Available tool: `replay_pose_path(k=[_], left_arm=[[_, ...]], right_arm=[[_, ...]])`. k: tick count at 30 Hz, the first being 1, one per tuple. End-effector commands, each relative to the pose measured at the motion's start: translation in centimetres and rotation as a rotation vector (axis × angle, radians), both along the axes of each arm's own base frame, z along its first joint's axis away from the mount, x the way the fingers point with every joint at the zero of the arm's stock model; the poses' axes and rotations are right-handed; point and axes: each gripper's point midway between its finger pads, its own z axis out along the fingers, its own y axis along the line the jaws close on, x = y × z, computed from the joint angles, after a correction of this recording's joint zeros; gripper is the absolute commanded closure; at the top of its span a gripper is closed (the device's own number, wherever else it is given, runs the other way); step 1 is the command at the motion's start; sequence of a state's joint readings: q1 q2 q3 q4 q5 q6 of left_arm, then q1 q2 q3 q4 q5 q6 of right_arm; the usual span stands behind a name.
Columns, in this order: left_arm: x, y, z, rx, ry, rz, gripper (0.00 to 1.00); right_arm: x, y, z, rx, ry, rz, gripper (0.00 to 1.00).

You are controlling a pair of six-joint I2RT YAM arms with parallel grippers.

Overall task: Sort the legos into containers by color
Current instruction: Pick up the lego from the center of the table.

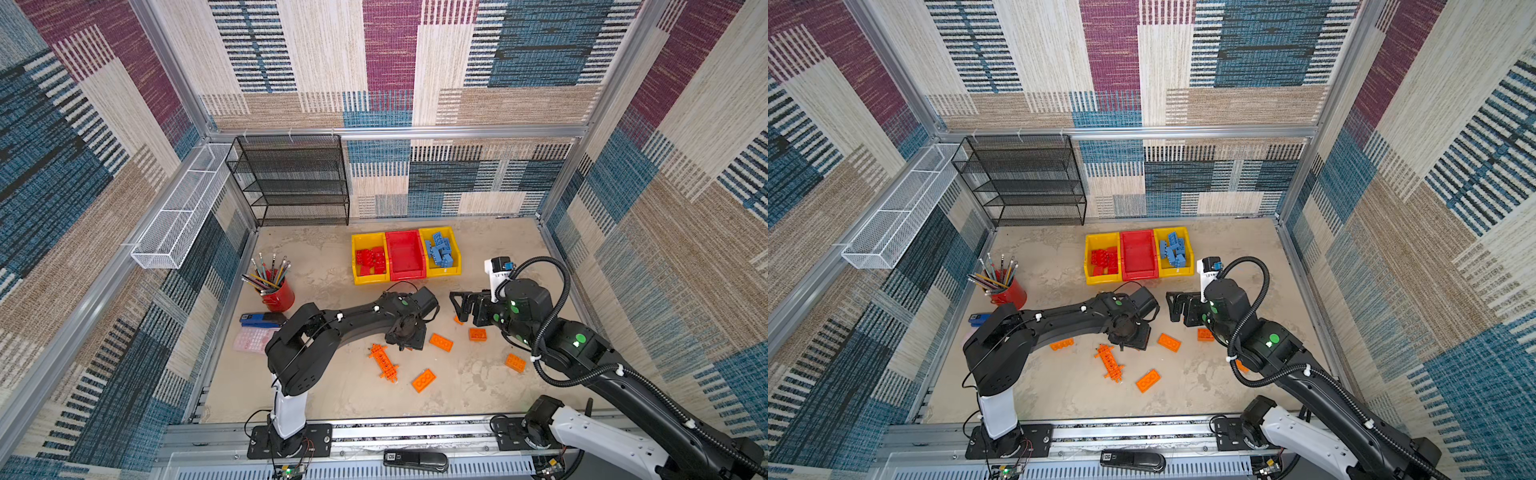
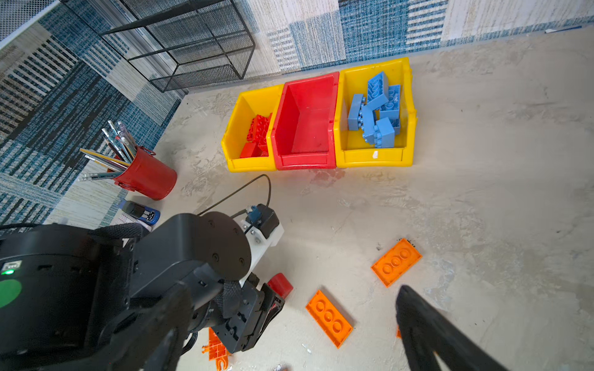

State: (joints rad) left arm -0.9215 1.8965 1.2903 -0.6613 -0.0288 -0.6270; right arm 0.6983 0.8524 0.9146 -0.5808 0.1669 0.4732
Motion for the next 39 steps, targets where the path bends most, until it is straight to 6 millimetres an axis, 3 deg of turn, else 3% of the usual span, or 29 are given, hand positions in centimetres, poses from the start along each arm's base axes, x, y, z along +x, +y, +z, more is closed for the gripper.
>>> replay_pose_path(k=[1,8,13,17,23,26,31,39], left_arm=[[0.1,0.3,-0.4,0.027,-0.011,-0.02,0.39],[0.9,-0.5,0.0,0.007,-0.032,-0.031,0.39],[0.8,-0.3,-0.8,0.031,-0.021,-0.027,0.41],[0.6,0.3,-1.2,0.036,-0.026,-0.019,0.53],[0.7,1.7,-0.7,0.089,-0.048,-0.024,0.82],[1.5,2.2,0.9,0.095,-0.073,-0.028,0.83],[5.0,4.0,4.6,0.088,-0.147,0.014,0.83],[14.5,7.8,10.2,0.029,-0.281,0.155,0.81]], right_arm=[[0.2,0.2,0.9,0.023,-0.026,0.002,0.01],[0.1,0.1,0.7,0.026,-0.016,-0.005,0.01],[0.3,0.3,0.6,0.025,-0.013,-0.003,0.01],[0.4,0.4,0.9,0.027,-0.015,-0.005,0.01],[0.6,0.7,1.1,0.034,-0.018,0.001,0.01],[0.8,0.9,1.4,0.035,-0.024,0.005,0.01],[1.4,1.4,2.0,0.035,-0.038,0.009,0.01],[2.4,3.0,2.5,0.045,-0.043,0.043,0.01]])
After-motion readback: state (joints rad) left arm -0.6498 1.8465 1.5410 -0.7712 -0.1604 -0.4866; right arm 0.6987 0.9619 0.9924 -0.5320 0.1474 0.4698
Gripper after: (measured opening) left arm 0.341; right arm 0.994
